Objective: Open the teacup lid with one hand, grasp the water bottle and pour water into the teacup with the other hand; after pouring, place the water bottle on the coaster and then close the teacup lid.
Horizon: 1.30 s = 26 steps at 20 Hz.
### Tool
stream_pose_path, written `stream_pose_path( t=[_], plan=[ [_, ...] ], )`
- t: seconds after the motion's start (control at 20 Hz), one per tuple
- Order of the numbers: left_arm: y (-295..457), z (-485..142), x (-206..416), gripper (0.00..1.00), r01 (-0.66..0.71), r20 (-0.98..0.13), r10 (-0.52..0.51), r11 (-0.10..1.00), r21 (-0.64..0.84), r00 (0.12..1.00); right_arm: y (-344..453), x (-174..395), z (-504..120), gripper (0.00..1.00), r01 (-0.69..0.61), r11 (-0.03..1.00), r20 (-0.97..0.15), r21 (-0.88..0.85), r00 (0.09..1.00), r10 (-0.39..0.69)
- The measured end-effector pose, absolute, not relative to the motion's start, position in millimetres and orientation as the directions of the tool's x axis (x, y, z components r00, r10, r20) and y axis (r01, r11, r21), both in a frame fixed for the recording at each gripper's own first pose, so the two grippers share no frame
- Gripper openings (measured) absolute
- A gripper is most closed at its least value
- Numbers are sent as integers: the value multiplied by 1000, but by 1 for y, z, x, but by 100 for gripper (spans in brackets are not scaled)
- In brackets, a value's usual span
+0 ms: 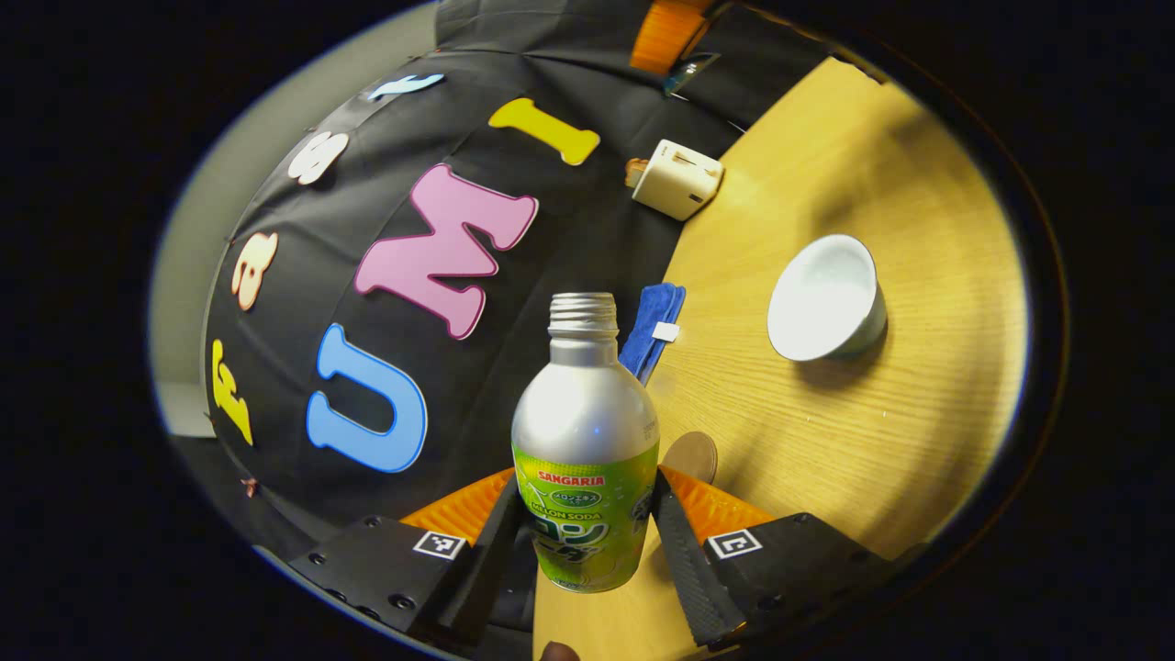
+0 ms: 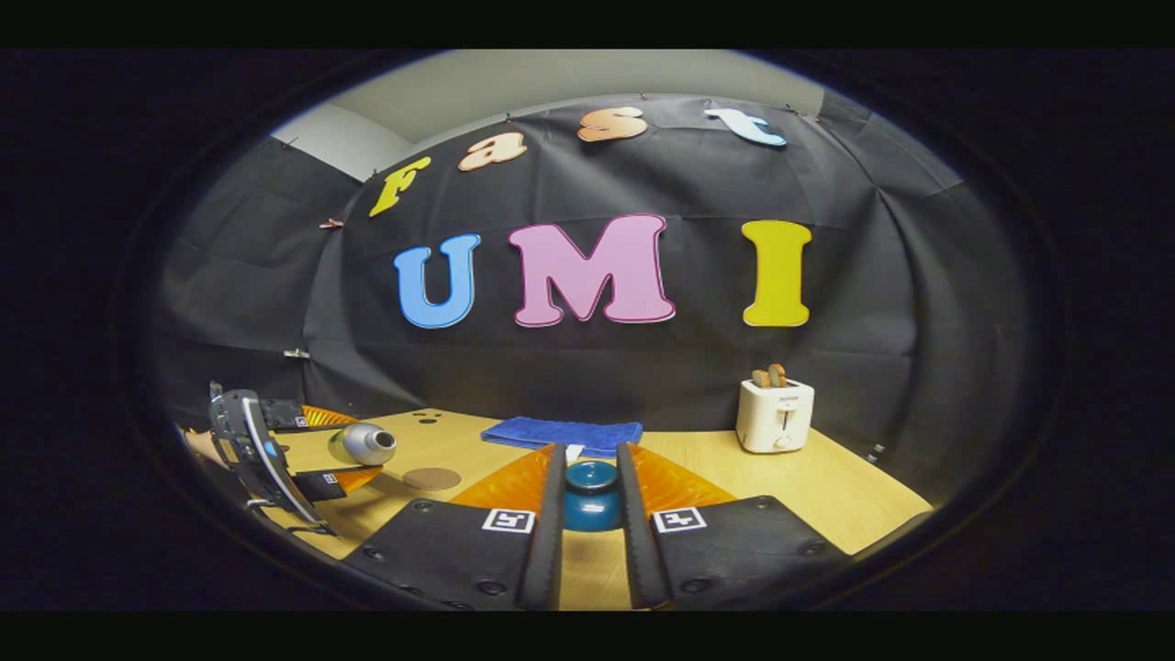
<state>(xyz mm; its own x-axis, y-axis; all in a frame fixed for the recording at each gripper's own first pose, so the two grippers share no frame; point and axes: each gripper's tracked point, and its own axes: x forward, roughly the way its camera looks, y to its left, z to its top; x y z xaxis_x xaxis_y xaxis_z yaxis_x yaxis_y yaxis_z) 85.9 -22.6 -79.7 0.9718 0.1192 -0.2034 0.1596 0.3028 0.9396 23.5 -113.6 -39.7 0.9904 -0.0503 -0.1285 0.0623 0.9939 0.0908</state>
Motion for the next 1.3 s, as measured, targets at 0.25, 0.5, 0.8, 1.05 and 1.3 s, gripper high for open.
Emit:
stream_pose_path(
  t=[0.25, 0.5, 0.8, 1.05, 1.3],
  plan=[
    [-24, -80, 83, 80, 190, -202, 114, 107, 976, 973, -118, 22, -39, 32, 72, 992, -127, 101, 990, -59],
    [-31, -70, 94, 81, 179, -174, 85, -66, 982, 981, -119, 22, -37, 27, 76, 992, -123, 97, 990, -64],
    [-41, -64, 95, 81, 165, -158, 52, -195, 967, 986, -119, 21, -35, 32, 75, 992, -119, 99, 991, -63],
    [-42, -63, 103, 81, 178, -171, 47, -258, 950, 984, -119, 20, -32, 37, 73, 993, -114, 97, 992, -62],
    [-50, -61, 107, 81, 164, -162, 32, -312, 936, 986, -122, 19, -33, 32, 78, 992, -115, 102, 991, -66]
  ],
)
